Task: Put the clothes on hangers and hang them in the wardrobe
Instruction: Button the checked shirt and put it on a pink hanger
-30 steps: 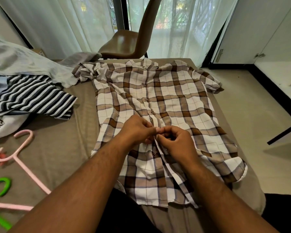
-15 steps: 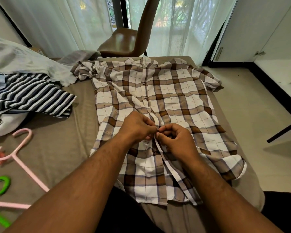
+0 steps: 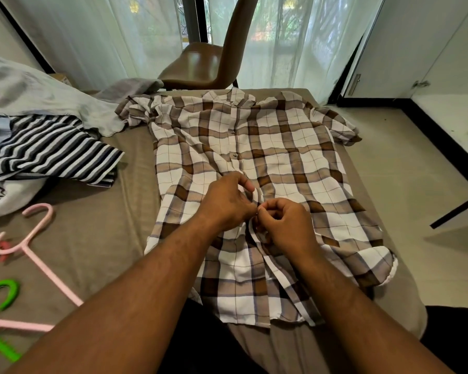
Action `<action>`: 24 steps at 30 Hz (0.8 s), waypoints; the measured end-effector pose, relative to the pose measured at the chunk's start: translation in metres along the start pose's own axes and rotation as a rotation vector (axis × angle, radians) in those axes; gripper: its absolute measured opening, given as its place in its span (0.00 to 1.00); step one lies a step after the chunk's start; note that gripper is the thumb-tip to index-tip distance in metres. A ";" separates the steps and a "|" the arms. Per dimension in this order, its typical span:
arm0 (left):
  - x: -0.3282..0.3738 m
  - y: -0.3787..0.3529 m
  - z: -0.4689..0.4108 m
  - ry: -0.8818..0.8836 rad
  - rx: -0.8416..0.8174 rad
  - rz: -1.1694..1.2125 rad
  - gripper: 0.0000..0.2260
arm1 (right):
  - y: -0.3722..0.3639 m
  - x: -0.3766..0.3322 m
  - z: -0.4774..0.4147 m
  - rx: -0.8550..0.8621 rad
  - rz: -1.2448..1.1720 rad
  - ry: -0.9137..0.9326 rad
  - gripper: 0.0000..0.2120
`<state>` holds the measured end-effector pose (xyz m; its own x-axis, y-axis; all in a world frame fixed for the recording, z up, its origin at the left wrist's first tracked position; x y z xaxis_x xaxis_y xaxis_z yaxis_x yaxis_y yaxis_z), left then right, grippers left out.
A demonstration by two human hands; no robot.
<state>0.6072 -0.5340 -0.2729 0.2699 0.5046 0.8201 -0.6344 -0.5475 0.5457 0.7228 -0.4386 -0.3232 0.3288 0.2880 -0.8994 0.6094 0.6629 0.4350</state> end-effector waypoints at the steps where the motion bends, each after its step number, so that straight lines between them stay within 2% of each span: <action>1: 0.000 -0.001 0.000 -0.007 -0.002 -0.010 0.14 | -0.001 0.000 0.000 0.010 0.057 0.017 0.04; 3: -0.001 0.000 -0.001 -0.007 -0.006 -0.002 0.13 | -0.001 -0.003 -0.002 -0.011 0.073 0.005 0.06; 8: -0.003 0.003 -0.002 0.018 -0.052 0.182 0.12 | 0.014 -0.007 -0.008 -0.203 -0.390 -0.252 0.12; 10: -0.004 0.002 -0.001 0.068 -0.075 0.276 0.11 | 0.016 -0.007 -0.010 -0.258 -0.468 -0.272 0.12; 14: -0.007 0.001 -0.002 0.143 -0.124 0.377 0.10 | 0.011 -0.003 -0.009 -0.236 -0.545 -0.259 0.09; 19: -0.006 -0.001 0.002 0.165 -0.090 0.406 0.12 | 0.012 -0.004 -0.005 -0.188 -0.475 -0.212 0.07; 22: -0.005 0.001 0.005 0.182 -0.050 0.389 0.13 | 0.017 -0.011 0.004 -0.248 -0.218 -0.147 0.18; 24: -0.004 0.003 0.008 0.165 -0.035 0.282 0.11 | 0.022 -0.019 0.010 -0.347 0.038 -0.088 0.26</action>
<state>0.6100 -0.5428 -0.2739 -0.0394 0.4391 0.8976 -0.6926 -0.6594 0.2922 0.7375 -0.4364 -0.2964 0.4160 0.2662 -0.8695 0.3194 0.8525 0.4138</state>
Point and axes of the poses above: each hand's wrist, its own z-axis away from the middle knuckle, its own y-axis out of the back of the hand, x = y × z, the point moved 2 cm from there along -z, towards the middle knuckle, and after that the axes turned 3 degrees about z, right-handed, at the moved point
